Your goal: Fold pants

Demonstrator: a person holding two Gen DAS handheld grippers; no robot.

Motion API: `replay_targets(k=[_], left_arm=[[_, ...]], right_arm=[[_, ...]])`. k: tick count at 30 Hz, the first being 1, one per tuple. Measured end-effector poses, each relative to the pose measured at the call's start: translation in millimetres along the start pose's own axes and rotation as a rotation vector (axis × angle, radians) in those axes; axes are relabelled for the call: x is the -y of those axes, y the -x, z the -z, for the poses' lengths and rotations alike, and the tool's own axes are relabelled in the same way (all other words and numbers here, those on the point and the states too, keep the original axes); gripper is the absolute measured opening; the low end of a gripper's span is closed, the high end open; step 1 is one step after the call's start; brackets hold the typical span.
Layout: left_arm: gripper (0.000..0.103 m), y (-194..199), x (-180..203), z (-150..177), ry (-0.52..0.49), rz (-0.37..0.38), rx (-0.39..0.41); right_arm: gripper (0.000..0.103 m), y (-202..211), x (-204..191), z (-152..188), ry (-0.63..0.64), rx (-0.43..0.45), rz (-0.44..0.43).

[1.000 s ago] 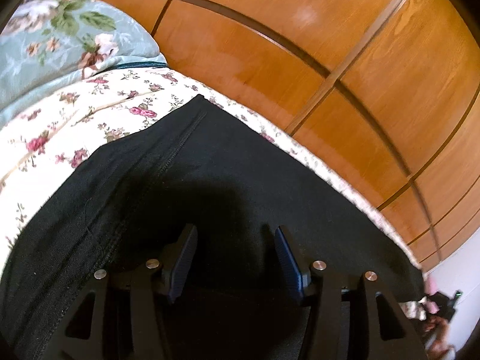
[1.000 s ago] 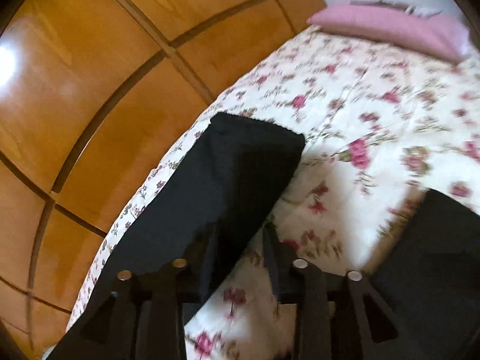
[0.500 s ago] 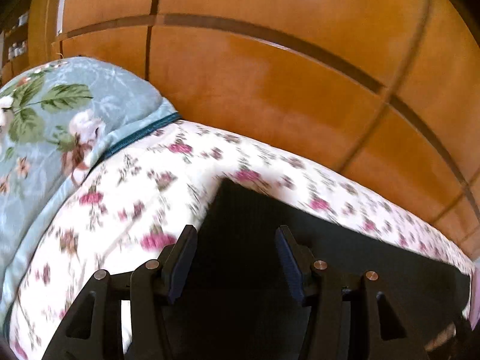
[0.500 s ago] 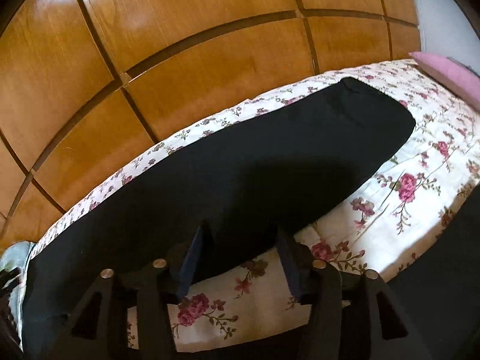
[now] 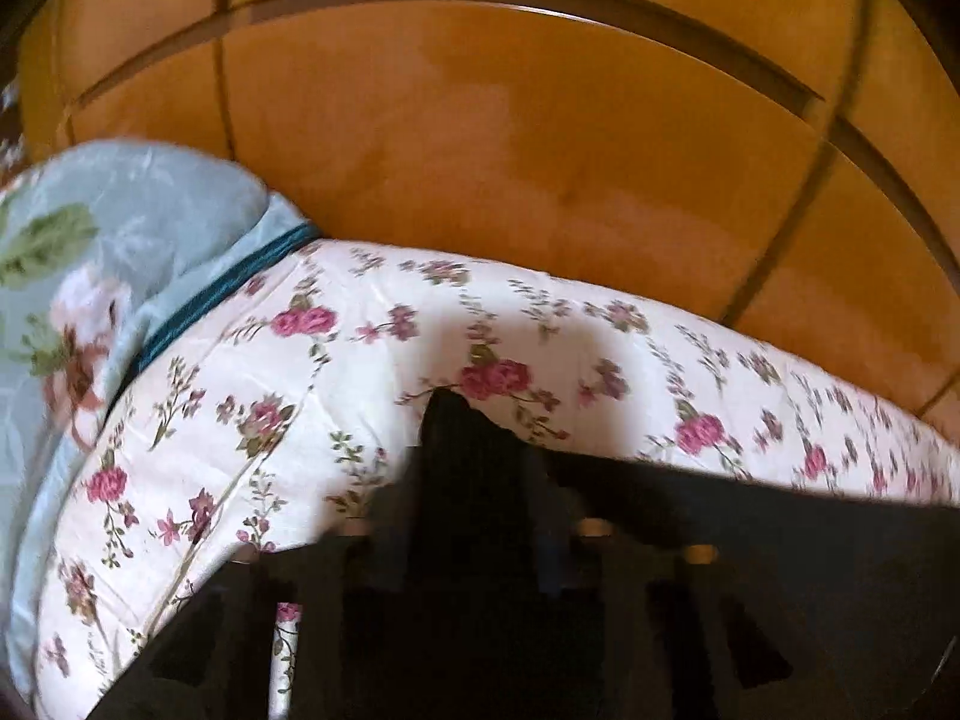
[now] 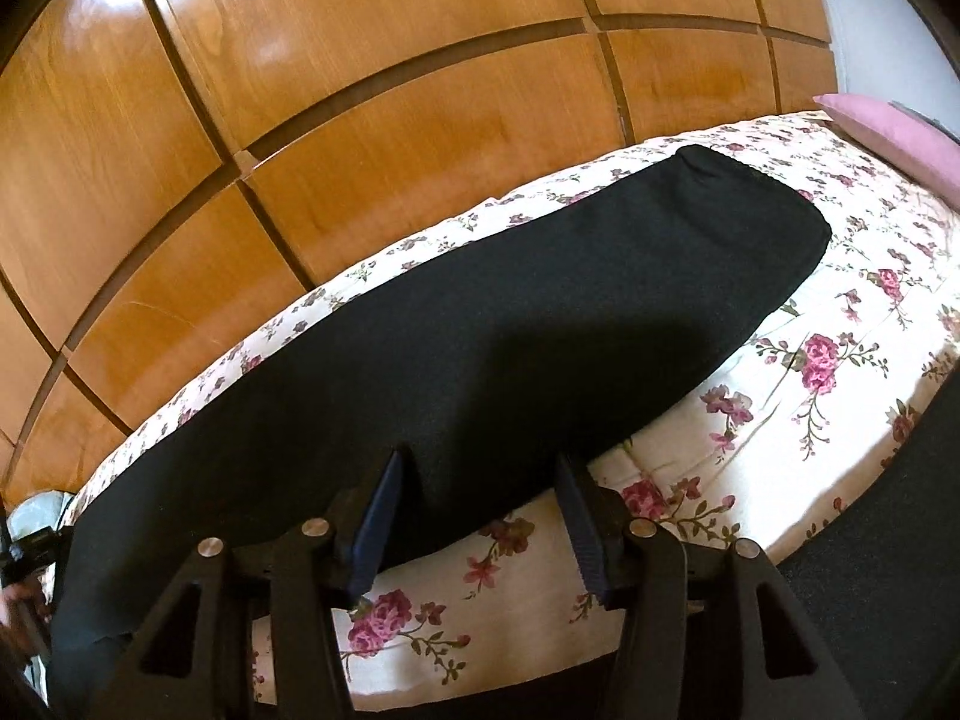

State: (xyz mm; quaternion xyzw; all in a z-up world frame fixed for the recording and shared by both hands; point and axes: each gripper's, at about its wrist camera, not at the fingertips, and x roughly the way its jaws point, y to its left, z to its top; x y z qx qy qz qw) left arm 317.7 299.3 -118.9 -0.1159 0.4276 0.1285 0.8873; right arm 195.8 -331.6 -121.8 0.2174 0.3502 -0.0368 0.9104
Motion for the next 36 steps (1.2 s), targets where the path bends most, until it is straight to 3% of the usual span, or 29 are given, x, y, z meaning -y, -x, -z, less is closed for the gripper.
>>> replay_targets(k=[1, 7, 13, 17, 22, 26, 30, 33, 36], left_arm=[[0.011, 3.7, 3.0, 0.8, -0.008, 0.005, 0.008], [0.010, 35.2, 7.9, 7.2, 0.009, 0.028, 0.085], [0.009, 86.6, 6.4, 16.3, 0.041, 0.138, 0.169], [0.009, 131.0, 10.5, 39.0, 0.000, 0.212, 0.225], [0.009, 174.7, -0.9, 89.9, 0.074, 0.298, 0.254], [0.009, 176.8, -9.0, 134.7, 0.144, 0.311, 0.232], [0.009, 151.9, -17.3, 169.2, 0.222, 0.305, 0.164], [0.009, 137.5, -19.9, 180.6, 0.247, 0.309, 0.143], [0.009, 138.0, -19.4, 182.1, 0.249, 0.315, 0.151]], right_arm=[[0.053, -0.1, -0.3, 0.0, 0.002, 0.001, 0.003], [0.053, 0.2, -0.9, 0.3, 0.004, 0.004, 0.005], [0.053, 0.3, -0.9, 0.3, 0.002, 0.005, 0.006], [0.053, 0.7, 0.1, 0.0, 0.001, 0.005, 0.004], [0.053, 1.1, 0.3, -0.2, 0.002, 0.006, 0.007], [0.053, 1.0, -0.2, -0.3, 0.002, 0.007, 0.006], [0.054, -0.1, -3.0, -1.3, 0.013, -0.003, 0.024], [0.059, -2.8, -8.8, -3.4, 0.038, -0.029, 0.050], [0.059, -3.5, -24.4, -9.9, 0.092, -0.083, 0.141]])
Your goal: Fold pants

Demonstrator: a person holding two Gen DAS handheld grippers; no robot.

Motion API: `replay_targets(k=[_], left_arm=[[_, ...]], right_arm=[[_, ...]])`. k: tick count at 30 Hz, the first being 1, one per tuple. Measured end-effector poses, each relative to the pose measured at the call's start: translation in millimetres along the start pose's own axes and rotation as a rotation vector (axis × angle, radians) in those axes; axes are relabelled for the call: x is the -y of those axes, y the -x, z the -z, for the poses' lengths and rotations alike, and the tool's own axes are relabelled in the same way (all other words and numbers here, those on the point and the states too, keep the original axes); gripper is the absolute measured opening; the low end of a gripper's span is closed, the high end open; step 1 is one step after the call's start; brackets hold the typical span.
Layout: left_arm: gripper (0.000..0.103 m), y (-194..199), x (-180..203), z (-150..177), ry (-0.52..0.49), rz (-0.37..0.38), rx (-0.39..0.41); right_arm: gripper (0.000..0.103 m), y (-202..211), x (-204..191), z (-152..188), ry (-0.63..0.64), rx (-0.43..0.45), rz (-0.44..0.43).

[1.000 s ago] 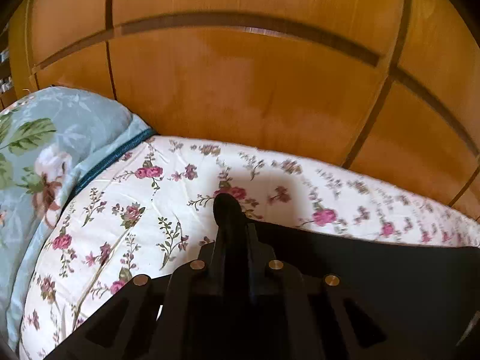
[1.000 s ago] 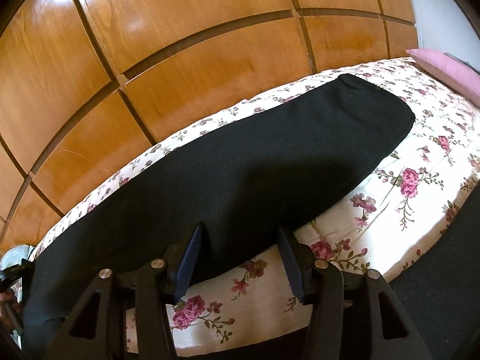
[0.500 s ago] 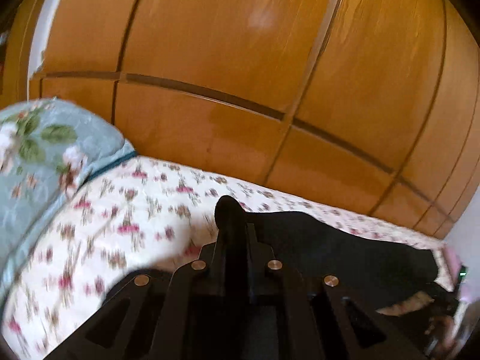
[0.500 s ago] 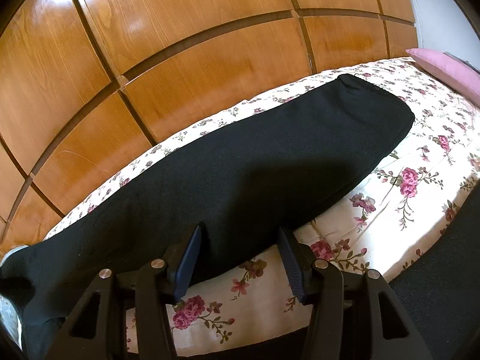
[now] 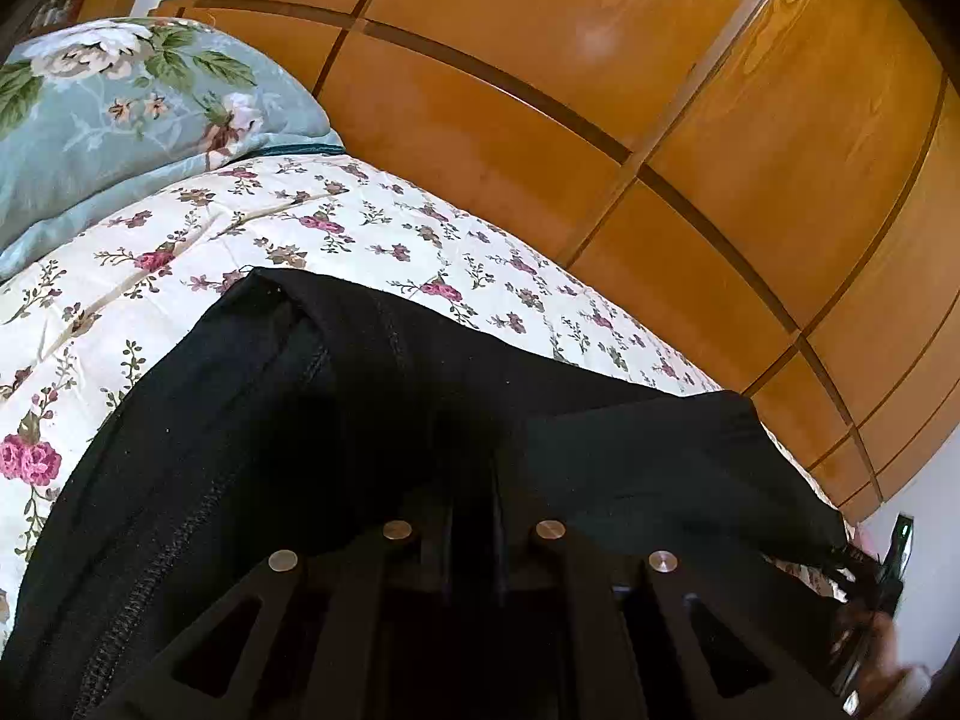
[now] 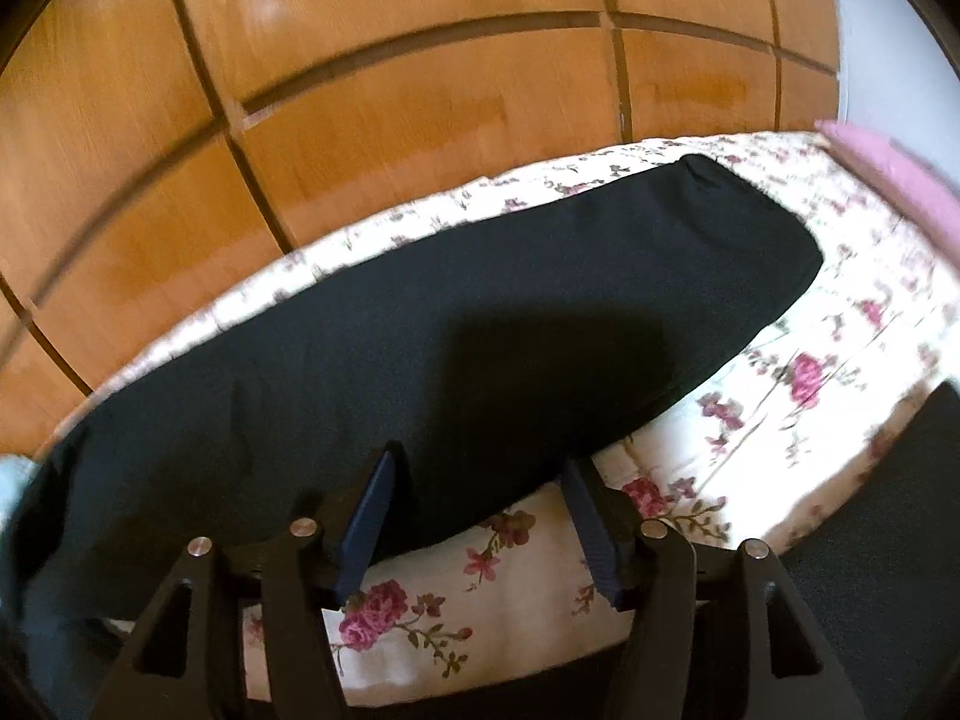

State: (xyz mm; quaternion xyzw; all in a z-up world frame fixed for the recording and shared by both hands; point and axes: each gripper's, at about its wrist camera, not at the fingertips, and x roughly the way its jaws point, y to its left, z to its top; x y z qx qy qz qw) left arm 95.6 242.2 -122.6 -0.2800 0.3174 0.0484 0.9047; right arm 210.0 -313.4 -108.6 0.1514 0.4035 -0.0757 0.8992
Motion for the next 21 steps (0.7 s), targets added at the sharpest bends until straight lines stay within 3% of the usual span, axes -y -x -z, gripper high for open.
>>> replay_targets(k=[2, 5, 7, 13, 16, 21], left_arm=[[0.009, -0.7, -1.7, 1.9, 0.004, 0.008, 0.002], [0.009, -0.9, -4.5, 2.3, 0.017, 0.022, -0.002], [0.009, -0.1, -4.7, 1.9, 0.020, 0.030, 0.001], [0.009, 0.7, -7.7, 3.3, 0.028, 0.051, 0.011], [0.009, -0.3, -10.5, 3.7, 0.038, 0.067, 0.009], [0.009, -0.7, -13.5, 4.5, 0.049, 0.087, 0.010]], right_arm=[[0.064, 10.3, -8.5, -6.3, -0.032, 0.010, -0.017], [0.071, 24.1, -30.5, -14.7, -0.114, 0.027, -0.160], [0.071, 24.6, -62.2, -22.1, -0.094, -0.005, -0.247], [0.071, 5.6, -160.3, -40.0, -0.022, -0.146, -0.392], [0.074, -8.3, -197.4, -46.4, -0.039, -0.215, -0.410], [0.074, -32.8, -230.5, -42.8, -0.087, -0.314, -0.346]])
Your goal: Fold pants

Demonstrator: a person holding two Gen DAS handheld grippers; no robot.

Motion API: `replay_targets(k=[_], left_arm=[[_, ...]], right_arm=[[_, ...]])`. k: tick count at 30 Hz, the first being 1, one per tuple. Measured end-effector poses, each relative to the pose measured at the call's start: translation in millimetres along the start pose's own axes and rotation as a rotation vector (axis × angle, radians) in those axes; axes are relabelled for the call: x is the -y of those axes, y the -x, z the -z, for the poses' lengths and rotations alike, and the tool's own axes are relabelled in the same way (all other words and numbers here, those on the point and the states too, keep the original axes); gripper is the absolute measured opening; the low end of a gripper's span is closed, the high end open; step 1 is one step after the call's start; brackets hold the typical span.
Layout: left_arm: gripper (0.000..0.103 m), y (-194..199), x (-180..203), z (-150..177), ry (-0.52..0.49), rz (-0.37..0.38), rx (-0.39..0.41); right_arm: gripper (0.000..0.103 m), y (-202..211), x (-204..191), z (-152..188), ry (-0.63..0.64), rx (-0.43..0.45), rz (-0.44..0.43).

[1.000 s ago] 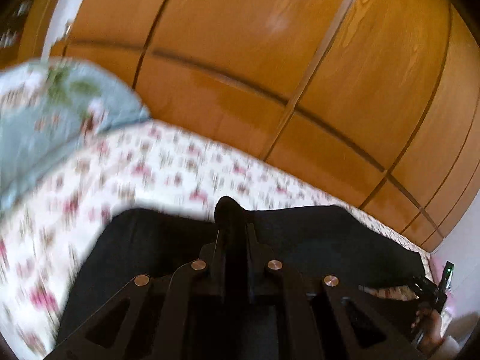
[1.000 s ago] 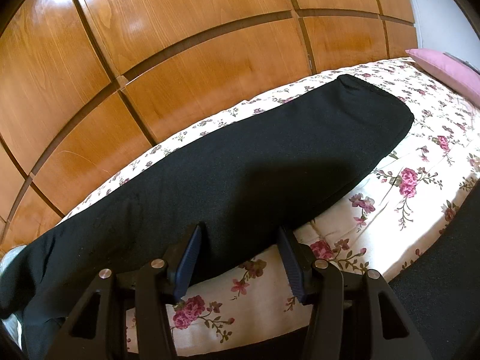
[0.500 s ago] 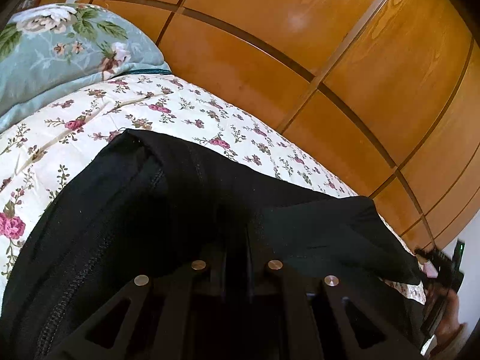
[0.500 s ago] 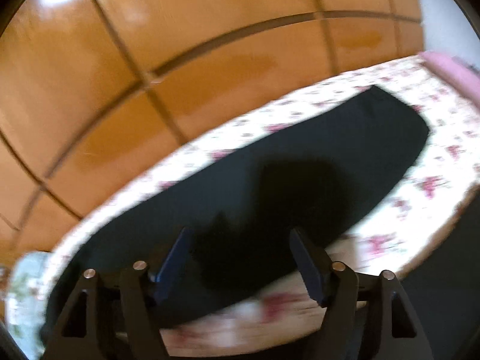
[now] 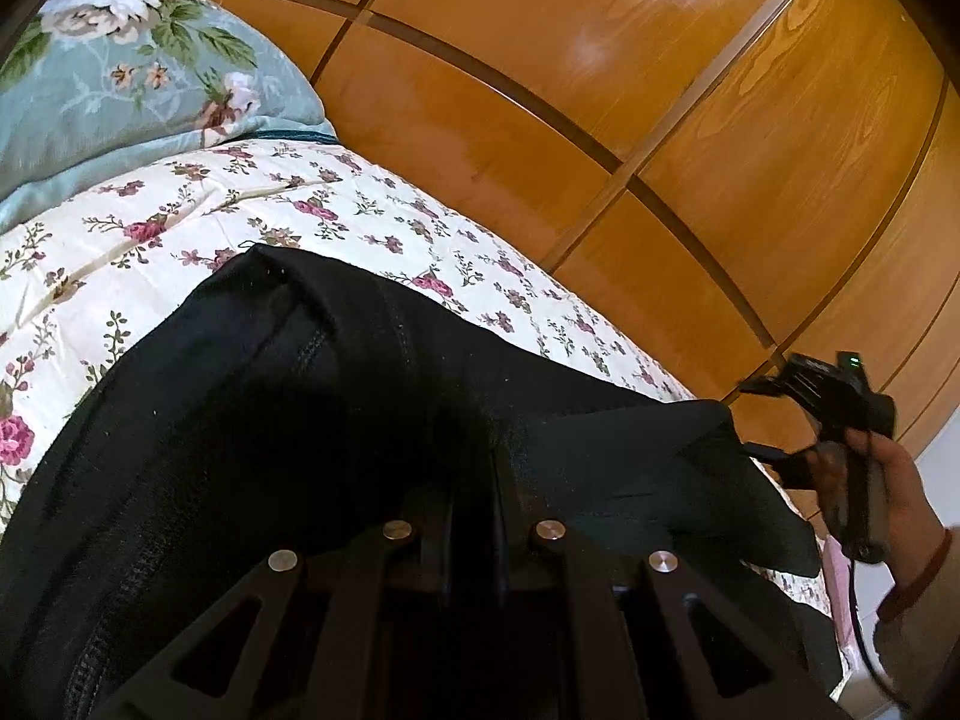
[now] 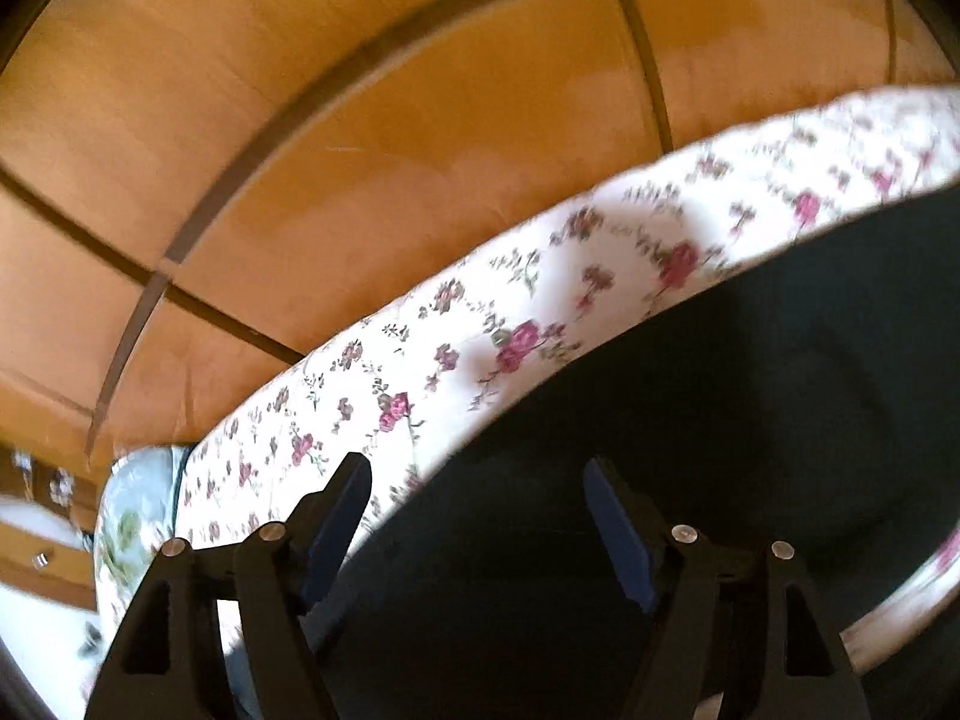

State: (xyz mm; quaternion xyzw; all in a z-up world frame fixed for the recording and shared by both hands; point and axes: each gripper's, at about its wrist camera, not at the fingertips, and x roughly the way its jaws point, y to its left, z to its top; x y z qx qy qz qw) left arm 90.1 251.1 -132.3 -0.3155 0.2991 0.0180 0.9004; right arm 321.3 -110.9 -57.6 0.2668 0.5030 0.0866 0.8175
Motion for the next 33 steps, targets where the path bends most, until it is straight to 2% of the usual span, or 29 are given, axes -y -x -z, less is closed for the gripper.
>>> replay_targets(k=[3, 4, 6, 7, 8, 9, 14, 20, 25, 29, 33], left_arm=[[0.009, -0.7, -0.7, 0.2, 0.004, 0.007, -0.002], [0.009, -1.0, -0.9, 0.2, 0.005, 0.009, -0.003], [0.009, -0.9, -2.0, -0.1, 0.010, 0.017, -0.003], [0.009, -0.9, -2.9, -0.4, 0.014, 0.022, -0.004], [0.009, -0.8, -3.6, -0.7, 0.019, 0.027, -0.004], [0.009, -0.8, -4.4, -1.0, 0.022, 0.032, -0.005], [0.009, 9.3, -9.8, -8.2, 0.077, 0.070, -0.010], [0.009, 72.0, -14.7, -21.6, 0.190, 0.209, 0.126], [0.009, 106.2, -27.3, -18.9, 0.269, 0.295, 0.146], [0.009, 121.8, -43.1, -6.5, 0.301, 0.288, 0.146], [0.009, 129.9, -58.0, 10.2, 0.266, 0.200, 0.127]], right_arm=[[0.074, -17.8, -3.9, 0.7, -0.043, -0.029, 0.023], [0.069, -23.1, -0.5, 2.9, -0.057, -0.037, 0.044], [0.047, -28.9, 2.9, 9.0, -0.071, -0.044, 0.051], [0.028, -29.1, 8.0, 12.5, -0.074, -0.051, 0.037], [0.016, -28.3, 12.3, 15.8, -0.073, -0.060, 0.001], [0.013, -24.9, 16.6, 19.7, -0.077, -0.065, -0.048], [0.011, 19.8, 22.4, 31.7, -0.030, 0.003, -0.183], [0.011, 79.5, 25.6, 62.6, 0.078, 0.069, -0.283], [0.011, 114.0, 41.6, 104.1, 0.114, 0.125, -0.372], [0.011, 130.0, 50.2, 146.4, 0.169, 0.176, -0.405], [0.011, 144.2, 57.1, 191.4, 0.234, 0.223, -0.415]])
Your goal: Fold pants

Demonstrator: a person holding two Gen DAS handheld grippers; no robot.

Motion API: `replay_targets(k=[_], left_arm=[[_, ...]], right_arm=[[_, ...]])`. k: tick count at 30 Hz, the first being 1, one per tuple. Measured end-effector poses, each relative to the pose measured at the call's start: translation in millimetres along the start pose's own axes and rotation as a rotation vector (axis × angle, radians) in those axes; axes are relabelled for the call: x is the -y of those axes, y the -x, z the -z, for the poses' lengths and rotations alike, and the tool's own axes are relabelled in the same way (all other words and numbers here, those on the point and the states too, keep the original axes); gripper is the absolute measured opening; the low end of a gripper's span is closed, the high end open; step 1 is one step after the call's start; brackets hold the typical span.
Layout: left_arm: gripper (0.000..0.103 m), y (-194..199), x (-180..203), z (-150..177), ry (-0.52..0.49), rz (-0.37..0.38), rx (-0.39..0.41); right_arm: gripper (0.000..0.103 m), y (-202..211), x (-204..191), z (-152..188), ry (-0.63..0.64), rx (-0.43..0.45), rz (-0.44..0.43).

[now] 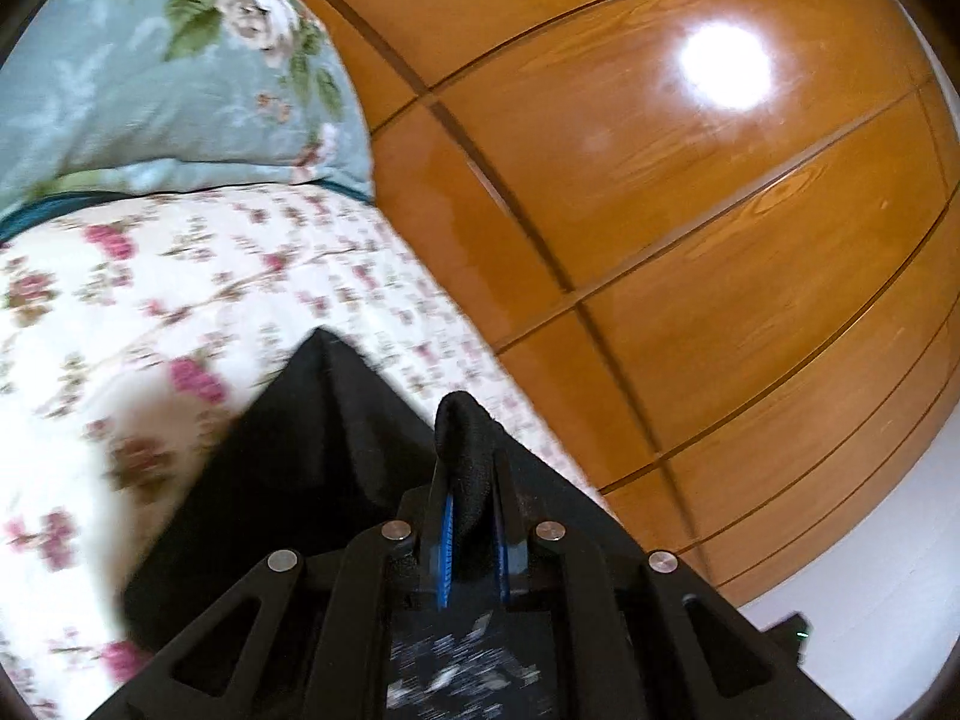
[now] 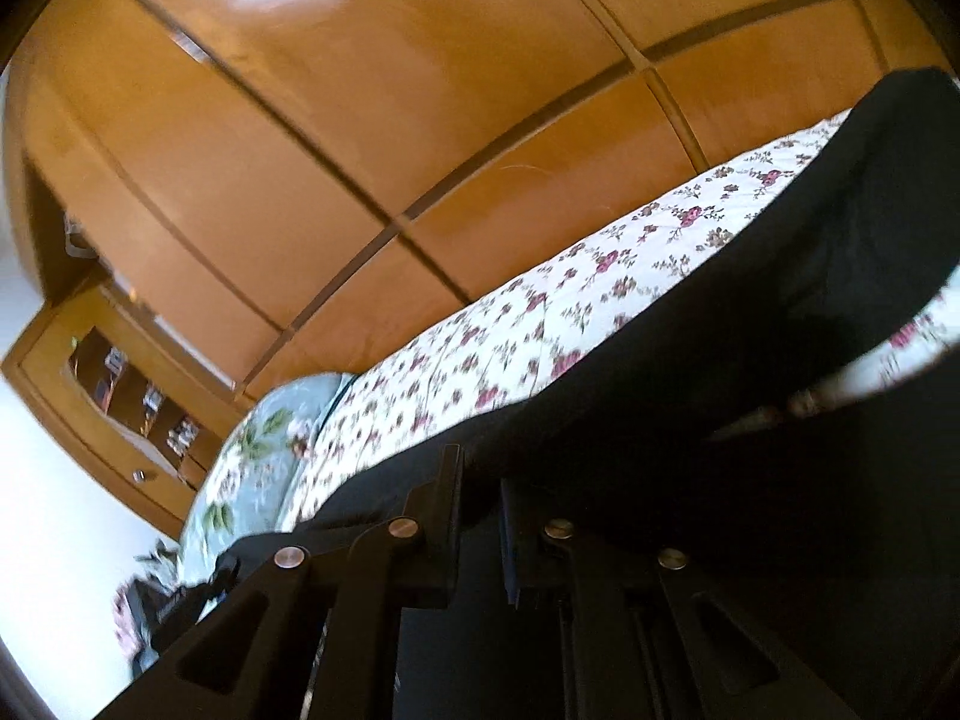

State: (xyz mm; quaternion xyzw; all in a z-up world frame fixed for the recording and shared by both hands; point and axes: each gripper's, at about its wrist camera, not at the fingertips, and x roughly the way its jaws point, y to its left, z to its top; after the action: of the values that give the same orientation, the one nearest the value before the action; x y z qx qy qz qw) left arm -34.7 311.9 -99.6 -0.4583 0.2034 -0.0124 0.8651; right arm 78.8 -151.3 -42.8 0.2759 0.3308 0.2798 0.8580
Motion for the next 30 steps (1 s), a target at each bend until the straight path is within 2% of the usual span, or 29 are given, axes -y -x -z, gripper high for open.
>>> replay_targets(k=[6, 9, 11, 13, 16, 18, 20, 22, 25, 28, 30], left_arm=[[0.010, 12.3, -29.9, 17.1, 0.050, -0.055, -0.008], [0.017, 14.5, -31.4, 23.9, 0.013, -0.091, -0.002], [0.026, 18.8, -26.8, 28.4, -0.027, -0.105, 0.004], [0.030, 22.1, -25.6, 30.8, -0.030, -0.106, 0.003], [0.037, 32.7, -31.3, 36.2, 0.022, -0.087, -0.012], [0.045, 42.5, -35.9, 41.9, 0.075, -0.054, -0.014], [0.057, 49.6, -36.1, 47.7, 0.115, -0.007, -0.027], [0.063, 49.2, -32.8, 51.1, 0.147, 0.031, -0.052], [0.067, 40.1, -30.8, 52.7, 0.199, 0.061, -0.093], [0.068, 25.7, -35.3, 50.6, 0.257, 0.020, -0.120], [0.066, 18.4, -38.1, 47.3, 0.301, 0.008, -0.109]], right_arm=[[0.011, 7.4, -1.0, 62.1, 0.056, -0.011, 0.012], [0.011, -2.2, 6.7, 81.4, 0.091, -0.060, 0.062], [0.011, -9.2, 14.3, 90.0, 0.084, -0.087, 0.080], [0.010, -15.0, 22.7, 93.6, 0.060, -0.099, 0.081], [0.010, -15.8, 26.0, 94.0, 0.056, -0.088, 0.070], [0.010, -16.0, 25.0, 94.3, 0.065, -0.087, 0.070], [0.010, -14.6, 26.4, 95.3, 0.064, -0.086, 0.066], [0.010, -12.8, 28.2, 95.4, 0.065, -0.084, 0.064], [0.010, -18.0, 25.1, 96.5, 0.069, -0.083, 0.068], [0.011, -15.5, 29.5, 95.0, 0.033, -0.091, 0.050], [0.013, -12.4, 35.7, 91.9, -0.013, -0.097, 0.037]])
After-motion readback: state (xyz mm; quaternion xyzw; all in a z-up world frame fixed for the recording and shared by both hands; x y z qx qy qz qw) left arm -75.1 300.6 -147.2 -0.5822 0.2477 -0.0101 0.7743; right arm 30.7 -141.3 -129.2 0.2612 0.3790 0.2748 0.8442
